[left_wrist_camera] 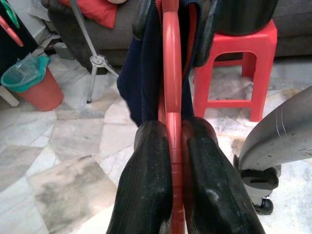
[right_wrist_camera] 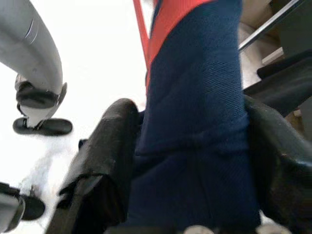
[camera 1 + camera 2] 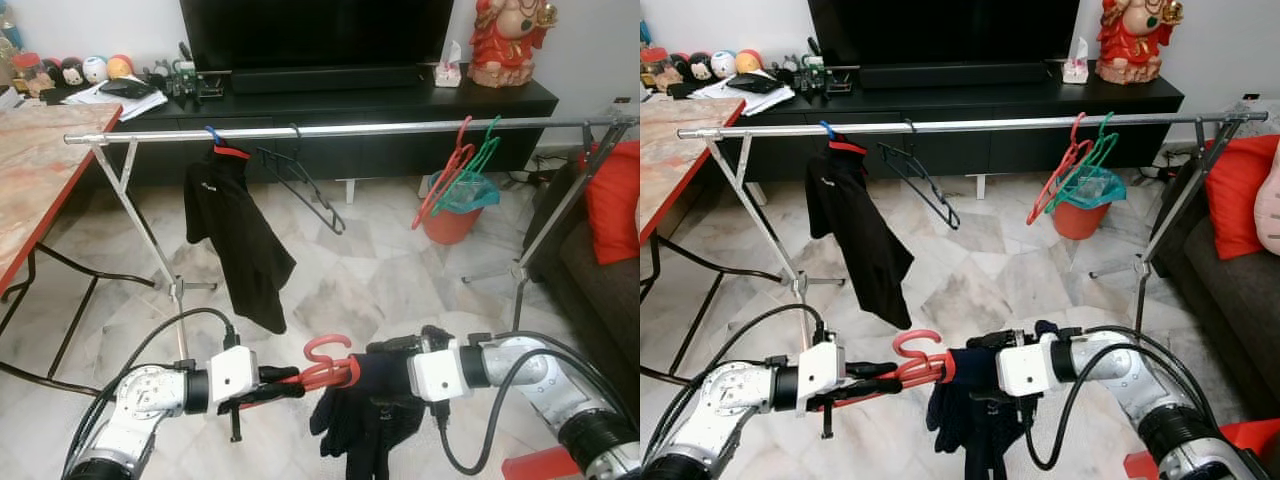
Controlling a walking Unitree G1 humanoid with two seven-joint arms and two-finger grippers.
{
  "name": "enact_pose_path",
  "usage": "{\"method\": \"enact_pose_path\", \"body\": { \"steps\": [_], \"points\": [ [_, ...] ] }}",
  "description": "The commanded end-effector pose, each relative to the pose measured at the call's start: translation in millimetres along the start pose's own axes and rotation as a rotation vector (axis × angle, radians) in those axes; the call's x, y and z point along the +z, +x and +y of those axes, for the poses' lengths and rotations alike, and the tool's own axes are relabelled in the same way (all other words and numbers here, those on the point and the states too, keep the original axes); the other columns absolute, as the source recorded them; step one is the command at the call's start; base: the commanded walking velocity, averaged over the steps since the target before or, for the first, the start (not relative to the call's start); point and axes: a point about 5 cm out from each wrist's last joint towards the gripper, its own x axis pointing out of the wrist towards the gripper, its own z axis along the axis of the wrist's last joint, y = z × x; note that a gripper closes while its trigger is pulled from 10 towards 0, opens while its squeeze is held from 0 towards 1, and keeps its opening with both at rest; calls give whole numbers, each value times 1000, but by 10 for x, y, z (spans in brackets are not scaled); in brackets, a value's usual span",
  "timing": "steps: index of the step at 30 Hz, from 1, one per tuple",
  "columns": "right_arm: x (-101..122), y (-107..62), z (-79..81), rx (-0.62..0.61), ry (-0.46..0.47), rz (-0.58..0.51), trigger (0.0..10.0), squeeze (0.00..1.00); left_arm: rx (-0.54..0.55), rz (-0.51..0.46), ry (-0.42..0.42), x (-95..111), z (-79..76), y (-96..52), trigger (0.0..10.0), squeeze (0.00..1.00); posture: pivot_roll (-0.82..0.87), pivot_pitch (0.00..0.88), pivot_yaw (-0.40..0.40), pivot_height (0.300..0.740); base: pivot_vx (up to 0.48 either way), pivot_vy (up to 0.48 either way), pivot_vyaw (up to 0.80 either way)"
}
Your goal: Hang hanger
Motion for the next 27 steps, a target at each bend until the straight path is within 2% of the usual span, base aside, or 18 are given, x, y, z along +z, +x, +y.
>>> {"method": "enact_pose_path", "body": {
  "steps": [1, 12, 27],
  "points": [
    [27, -13, -58, -18, 2, -17, 0, 0, 11, -25, 25, 73, 39, 12, 10000, 0, -67, 0, 24, 740, 0, 0, 0],
    [67, 5, -87, -46, 64, -80, 0, 0, -4, -20, 24, 58, 0, 20, 10000, 0, -65, 0, 22, 740, 0, 0, 0],
    [73, 20, -67, -32, 78, -87, 0, 0, -13, -16, 34, 63, 3, 44, 10000, 0, -67, 0, 24, 740, 0, 0, 0]
  ]
}}
